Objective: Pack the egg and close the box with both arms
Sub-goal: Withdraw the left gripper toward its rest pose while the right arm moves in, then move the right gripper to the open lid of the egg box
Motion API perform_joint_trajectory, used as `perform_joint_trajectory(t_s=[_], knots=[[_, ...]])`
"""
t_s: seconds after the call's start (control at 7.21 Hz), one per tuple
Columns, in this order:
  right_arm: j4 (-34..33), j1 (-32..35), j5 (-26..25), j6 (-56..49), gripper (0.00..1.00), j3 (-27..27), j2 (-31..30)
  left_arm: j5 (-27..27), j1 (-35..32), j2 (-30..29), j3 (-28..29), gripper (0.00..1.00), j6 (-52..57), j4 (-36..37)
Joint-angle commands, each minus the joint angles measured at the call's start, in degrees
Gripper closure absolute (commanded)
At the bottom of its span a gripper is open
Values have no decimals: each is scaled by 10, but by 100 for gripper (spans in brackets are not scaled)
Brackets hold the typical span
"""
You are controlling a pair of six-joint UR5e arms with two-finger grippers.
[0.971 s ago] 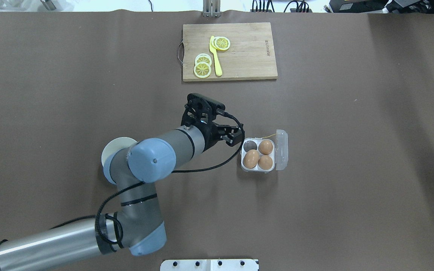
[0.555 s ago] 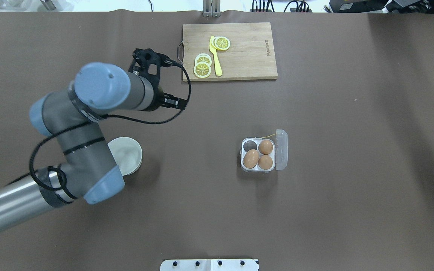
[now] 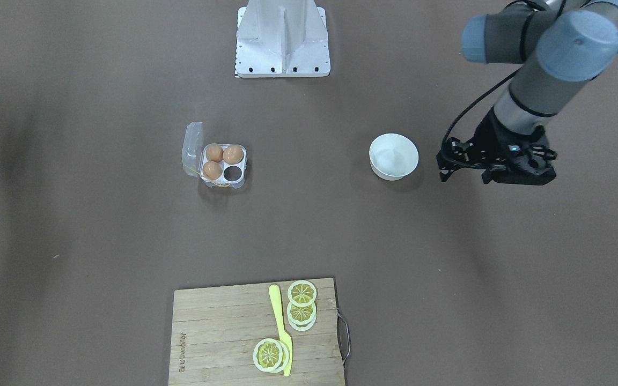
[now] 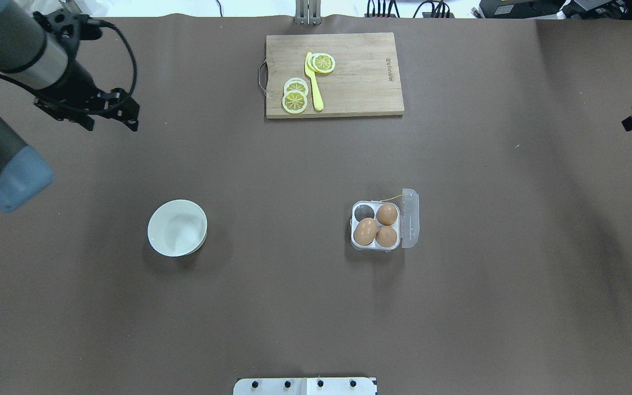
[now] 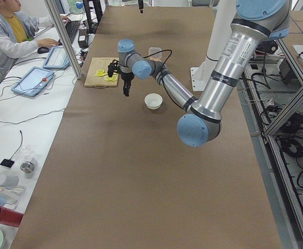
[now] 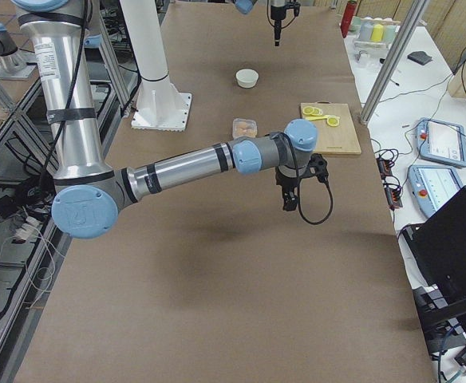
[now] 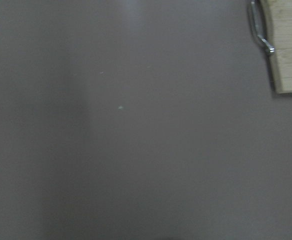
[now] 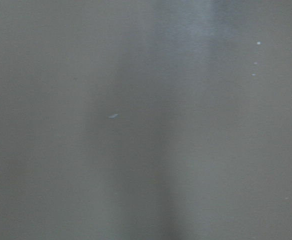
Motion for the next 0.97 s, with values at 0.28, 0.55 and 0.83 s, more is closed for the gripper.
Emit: perform_joint_trajectory(t_s=[0.28, 0.55, 0.83], knots=[[0, -183, -96, 301, 27, 87, 80, -69, -119, 146, -13, 3, 181, 1], [0, -266, -136, 408, 100, 85, 127, -75, -141, 158, -12, 3, 204, 2], [0, -315, -154, 461, 100, 82, 149, -91, -150, 157, -11, 3, 204, 3]])
